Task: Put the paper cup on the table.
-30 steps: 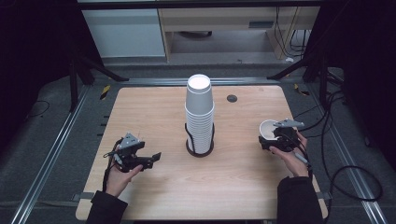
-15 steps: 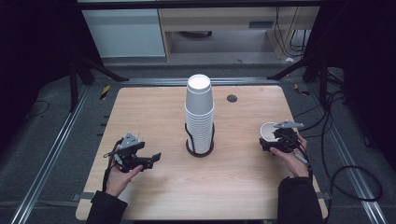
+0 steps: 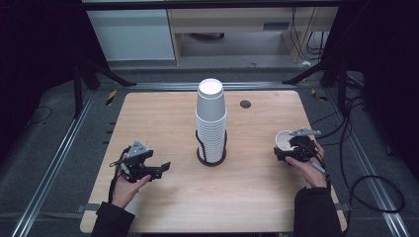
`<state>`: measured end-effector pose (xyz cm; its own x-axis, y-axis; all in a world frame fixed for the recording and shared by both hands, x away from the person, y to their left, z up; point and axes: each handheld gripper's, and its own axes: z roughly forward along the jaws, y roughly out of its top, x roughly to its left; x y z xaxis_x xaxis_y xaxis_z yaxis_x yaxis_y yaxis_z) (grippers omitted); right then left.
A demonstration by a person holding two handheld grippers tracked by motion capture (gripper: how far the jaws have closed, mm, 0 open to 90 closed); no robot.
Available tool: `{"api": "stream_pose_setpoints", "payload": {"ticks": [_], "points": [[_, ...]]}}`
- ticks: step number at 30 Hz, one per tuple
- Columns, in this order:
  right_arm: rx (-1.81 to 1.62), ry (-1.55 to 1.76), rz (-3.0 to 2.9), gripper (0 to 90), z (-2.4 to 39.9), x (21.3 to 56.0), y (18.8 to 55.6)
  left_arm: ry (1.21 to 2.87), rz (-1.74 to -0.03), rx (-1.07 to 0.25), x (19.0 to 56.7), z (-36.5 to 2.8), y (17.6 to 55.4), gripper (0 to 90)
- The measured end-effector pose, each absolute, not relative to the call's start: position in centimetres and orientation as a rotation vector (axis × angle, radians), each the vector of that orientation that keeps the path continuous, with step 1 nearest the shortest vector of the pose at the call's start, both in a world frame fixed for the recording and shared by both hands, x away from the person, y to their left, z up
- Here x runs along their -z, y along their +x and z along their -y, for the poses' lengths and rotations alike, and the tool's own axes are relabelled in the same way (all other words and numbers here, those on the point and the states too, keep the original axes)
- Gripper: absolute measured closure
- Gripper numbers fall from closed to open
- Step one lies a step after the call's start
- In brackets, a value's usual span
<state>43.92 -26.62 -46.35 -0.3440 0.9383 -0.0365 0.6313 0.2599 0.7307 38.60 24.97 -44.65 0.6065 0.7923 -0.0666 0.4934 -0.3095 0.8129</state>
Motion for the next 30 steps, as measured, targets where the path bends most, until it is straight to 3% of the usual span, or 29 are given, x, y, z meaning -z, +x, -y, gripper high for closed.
{"api": "stream_pose_setpoints", "payload": {"ticks": [9, 30], "points": [[-0.861, 1.425, -2.086, 3.4, 26.7, 46.1, 43.5, 1.975, -1.016, -0.457, 44.2, -25.3, 38.4, 14.4], [-0.827, 1.418, -2.107, 2.1, 27.2, 45.8, 40.7, 1.934, -1.023, -0.491, 43.0, -26.4, 38.0, 14.3]]}}
